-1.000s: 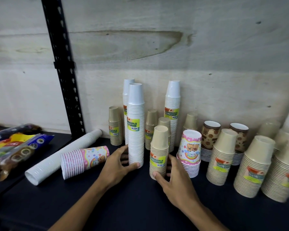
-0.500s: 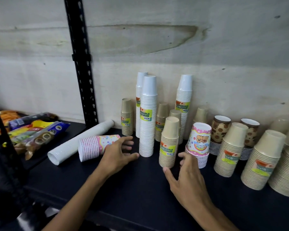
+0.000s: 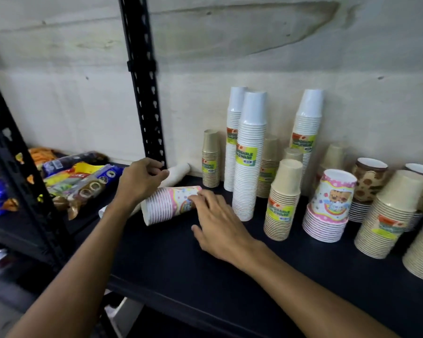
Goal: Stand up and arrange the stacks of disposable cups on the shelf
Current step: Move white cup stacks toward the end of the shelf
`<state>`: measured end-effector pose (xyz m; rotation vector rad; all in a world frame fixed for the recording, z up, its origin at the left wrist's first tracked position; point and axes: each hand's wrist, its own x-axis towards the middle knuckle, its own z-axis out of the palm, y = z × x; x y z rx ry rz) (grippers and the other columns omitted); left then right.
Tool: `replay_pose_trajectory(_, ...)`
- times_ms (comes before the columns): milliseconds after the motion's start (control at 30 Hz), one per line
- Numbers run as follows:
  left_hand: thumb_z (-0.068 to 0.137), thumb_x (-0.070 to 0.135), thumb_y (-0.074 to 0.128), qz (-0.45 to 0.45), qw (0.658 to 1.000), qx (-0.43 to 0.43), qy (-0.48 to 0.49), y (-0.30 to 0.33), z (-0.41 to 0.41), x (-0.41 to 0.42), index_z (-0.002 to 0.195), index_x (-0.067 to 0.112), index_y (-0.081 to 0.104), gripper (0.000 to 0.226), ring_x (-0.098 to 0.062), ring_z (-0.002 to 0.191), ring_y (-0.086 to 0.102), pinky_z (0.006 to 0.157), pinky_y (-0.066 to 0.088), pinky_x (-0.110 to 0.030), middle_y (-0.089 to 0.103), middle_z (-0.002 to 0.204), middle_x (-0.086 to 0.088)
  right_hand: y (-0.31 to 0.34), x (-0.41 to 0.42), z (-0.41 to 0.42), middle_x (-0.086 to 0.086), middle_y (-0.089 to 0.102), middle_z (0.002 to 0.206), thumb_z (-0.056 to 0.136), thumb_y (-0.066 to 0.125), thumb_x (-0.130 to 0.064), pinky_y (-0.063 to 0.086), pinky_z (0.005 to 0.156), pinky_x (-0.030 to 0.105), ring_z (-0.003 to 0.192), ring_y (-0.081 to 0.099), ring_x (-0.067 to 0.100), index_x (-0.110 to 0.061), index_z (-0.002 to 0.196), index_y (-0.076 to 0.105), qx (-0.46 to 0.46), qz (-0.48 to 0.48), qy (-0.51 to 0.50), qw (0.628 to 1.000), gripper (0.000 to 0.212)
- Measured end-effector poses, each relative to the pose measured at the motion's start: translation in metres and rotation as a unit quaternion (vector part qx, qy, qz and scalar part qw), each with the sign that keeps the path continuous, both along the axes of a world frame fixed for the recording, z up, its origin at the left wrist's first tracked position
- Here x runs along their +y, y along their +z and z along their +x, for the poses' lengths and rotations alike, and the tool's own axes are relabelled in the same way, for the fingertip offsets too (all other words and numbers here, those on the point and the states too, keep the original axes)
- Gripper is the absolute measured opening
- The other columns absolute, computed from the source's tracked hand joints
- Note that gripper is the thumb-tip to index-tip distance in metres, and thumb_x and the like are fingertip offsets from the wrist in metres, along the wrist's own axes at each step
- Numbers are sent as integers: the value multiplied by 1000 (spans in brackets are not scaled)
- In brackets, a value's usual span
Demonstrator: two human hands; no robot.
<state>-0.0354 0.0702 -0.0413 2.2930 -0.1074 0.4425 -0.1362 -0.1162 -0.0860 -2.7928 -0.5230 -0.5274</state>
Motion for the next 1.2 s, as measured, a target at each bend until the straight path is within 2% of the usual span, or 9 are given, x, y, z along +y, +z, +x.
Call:
replay_pose_trajectory(100, 79, 50, 72, 122, 988, 92, 9, -6, 40, 13, 122, 16, 63, 56, -23, 114, 59, 91, 45, -35, 66, 122, -2, 2, 12, 30, 7, 17, 161, 80, 72, -14, 25, 116, 43, 146, 19, 29, -17, 153, 21, 6, -54, -10, 998, 89)
replay_pose_trajectory(200, 54, 78, 59, 247, 954, 170, -2, -6, 74, 24, 93, 12, 62, 77, -25, 98, 58, 76, 42, -34, 65, 116, -8, 1, 17, 50, 8, 14, 163, 77, 72, -9, 17, 121, 44, 150, 10, 31, -19, 156, 15, 26, -70, -10, 997, 97)
replay_pose_trajectory(267, 50, 79, 58, 267, 946, 185, -7, -7, 84, 29, 72, 16, 55, 68, -22, 84, 57, 69, 41, -32, 66, 98, -7, -1, 17, 58, 7, 20, 161, 79, 69, -5, 20, 120, 46, 149, 13, 32, -20, 155, 18, 37, -46, 0, 998, 93)
replay_pose_trajectory(333, 62, 70, 67, 252, 948, 192, -27, -8, 82, 29, 70, 18, 60, 53, -21, 82, 59, 69, 43, -32, 66, 90, -5, -2, 16, 63, 6, 33, 152, 79, 66, -1, 33, 113, 48, 143, 25, 32, -21, 152, 27, 28, -15, 8, 999, 86)
replay_pose_trajectory(533, 78, 54, 71, 251, 943, 209, -60, 0, 71, 28, 100, 13, 74, 47, -20, 91, 61, 72, 43, -29, 67, 100, -4, 5, 5, 47, 4, 29, 135, 87, 66, -12, 43, 104, 43, 124, 43, 29, -29, 144, 30, 84, 37, 10, 996, 69)
replay_pose_trajectory(767, 79, 34, 77, -43, 973, 195, -118, 39, 35, 32, 105, 20, 69, 30, -22, 92, 64, 76, 48, -33, 69, 100, -3, 41, -22, 1, -4, 29, 132, 87, 65, -39, 39, 99, 22, 116, 52, 16, -34, 147, 35, 159, 128, -32, 978, 67)
replay_pose_trajectory(900, 81, 14, 64, -230, 945, 126, -194, 52, 16, 15, 105, 10, 66, 24, -24, 88, 62, 73, 47, -33, 69, 96, -8, 61, -30, -12, -6, 36, 138, 83, 68, -43, 37, 108, 29, 128, 45, 14, -32, 146, 33, 106, 179, -49, 977, 73)
replay_pose_trajectory(1000, 64, 11, 50, -349, 908, 85, -216, 45, 11, -5, 95, 14, 64, 34, -24, 85, 55, 75, 45, -37, 63, 88, -5, 69, -29, -17, -6, 40, 142, 82, 69, -44, 34, 109, 28, 131, 42, 16, -30, 147, 31, 41, 184, -58, 980, 76)
replay_pose_trajectory(1200, 55, 28, 56, -365, 905, 29, -218, 20, 19, -23, 114, 9, 50, 62, -27, 95, 55, 85, 46, -45, 60, 100, -8, 63, -21, -22, -8, 42, 137, 86, 60, -53, 34, 106, 30, 124, 38, 19, -32, 143, 32, -22, 128, -85, 988, 67)
